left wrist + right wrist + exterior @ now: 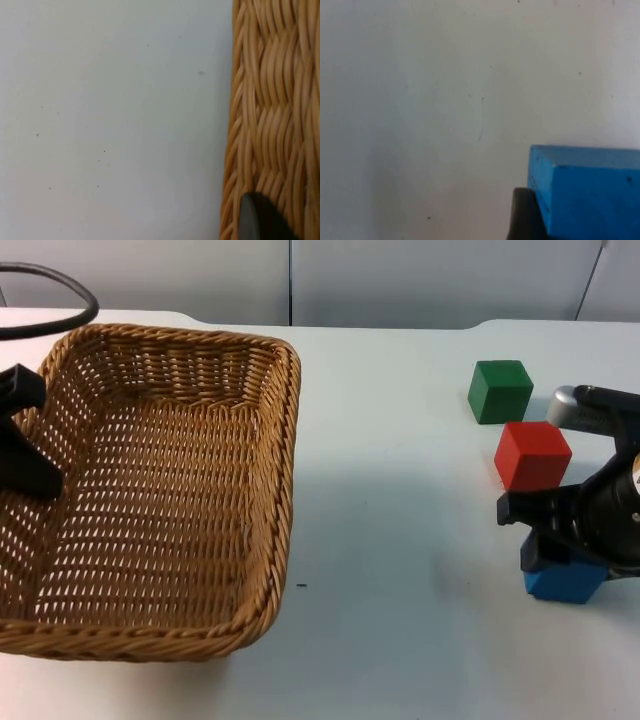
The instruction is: Pick up the basket with the left hand and place the blue cube into the basket with the right hand.
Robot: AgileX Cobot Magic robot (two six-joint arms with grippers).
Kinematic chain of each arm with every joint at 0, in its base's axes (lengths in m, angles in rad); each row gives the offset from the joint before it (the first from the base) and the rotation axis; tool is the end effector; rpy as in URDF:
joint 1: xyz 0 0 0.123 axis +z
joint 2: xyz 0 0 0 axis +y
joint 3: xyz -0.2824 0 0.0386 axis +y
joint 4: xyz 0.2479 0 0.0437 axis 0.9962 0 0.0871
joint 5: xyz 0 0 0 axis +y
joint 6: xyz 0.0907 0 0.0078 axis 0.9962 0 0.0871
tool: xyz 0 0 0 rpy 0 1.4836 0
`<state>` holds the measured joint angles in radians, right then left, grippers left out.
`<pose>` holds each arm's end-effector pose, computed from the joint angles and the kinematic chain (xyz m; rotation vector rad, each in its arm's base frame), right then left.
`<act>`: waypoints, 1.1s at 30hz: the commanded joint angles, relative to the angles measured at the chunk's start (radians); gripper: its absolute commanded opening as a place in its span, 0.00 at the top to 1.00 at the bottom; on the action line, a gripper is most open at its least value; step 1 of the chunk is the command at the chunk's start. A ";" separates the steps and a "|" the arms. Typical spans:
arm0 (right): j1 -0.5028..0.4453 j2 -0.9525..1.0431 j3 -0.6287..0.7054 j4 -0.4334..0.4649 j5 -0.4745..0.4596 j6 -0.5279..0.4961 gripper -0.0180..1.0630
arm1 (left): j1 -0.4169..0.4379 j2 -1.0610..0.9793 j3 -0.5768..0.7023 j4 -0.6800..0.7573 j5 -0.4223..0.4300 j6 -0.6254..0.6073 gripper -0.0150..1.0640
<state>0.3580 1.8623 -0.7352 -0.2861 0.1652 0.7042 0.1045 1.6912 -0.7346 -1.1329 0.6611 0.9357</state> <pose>0.2796 0.1001 0.0925 0.1007 2.7747 0.1391 0.2828 -0.0213 0.1512 -0.1150 2.6527 -0.8037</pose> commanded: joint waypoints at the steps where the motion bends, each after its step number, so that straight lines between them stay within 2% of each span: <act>1: 0.003 0.003 -0.003 -0.008 -0.007 0.002 0.72 | 0.001 -0.011 0.000 -0.015 0.020 -0.001 0.99; 3: 0.003 0.003 -0.003 -0.012 -0.007 -0.007 0.92 | 0.001 -0.011 0.000 -0.015 0.020 -0.001 0.99; 4: 0.003 0.001 -0.003 -0.023 -0.007 -0.007 0.99 | 0.001 -0.011 0.000 -0.015 0.020 -0.001 0.99; 10: 0.003 -0.033 -0.003 -0.026 0.013 -0.007 0.99 | 0.001 -0.011 0.001 -0.013 0.020 -0.001 0.99; 15: 0.043 -0.140 -0.003 -0.031 0.060 -0.029 0.99 | 0.001 -0.011 0.001 -0.013 0.020 -0.001 0.99; 19: 0.141 -0.331 -0.023 -0.031 0.065 -0.043 0.99 | 0.001 -0.011 0.001 -0.013 0.020 -0.001 0.99; 21: 0.167 -0.363 -0.036 -0.031 0.071 -0.064 0.99 | 0.001 -0.011 0.001 -0.013 0.020 -0.001 0.99; 24: 0.273 -0.435 -0.113 -0.029 0.129 -0.102 0.99 | 0.001 -0.011 0.001 -0.017 0.020 -0.001 0.99; 25: 0.273 -0.435 -0.113 -0.029 0.129 -0.102 0.99 | 0.001 -0.011 0.001 -0.017 0.020 -0.001 0.99; 28: 0.374 -0.438 -0.225 -0.029 0.192 -0.141 0.99 | 0.001 -0.011 0.001 -0.019 0.024 -0.001 0.99; 33: 0.476 -0.400 -0.347 -0.029 0.204 -0.189 0.99 | 0.001 -0.011 0.001 -0.019 0.024 -0.001 0.99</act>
<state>0.8216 1.4579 -1.0718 -0.3079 0.3679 0.5354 0.1045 1.6912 -0.7346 -1.1291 0.6611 0.9357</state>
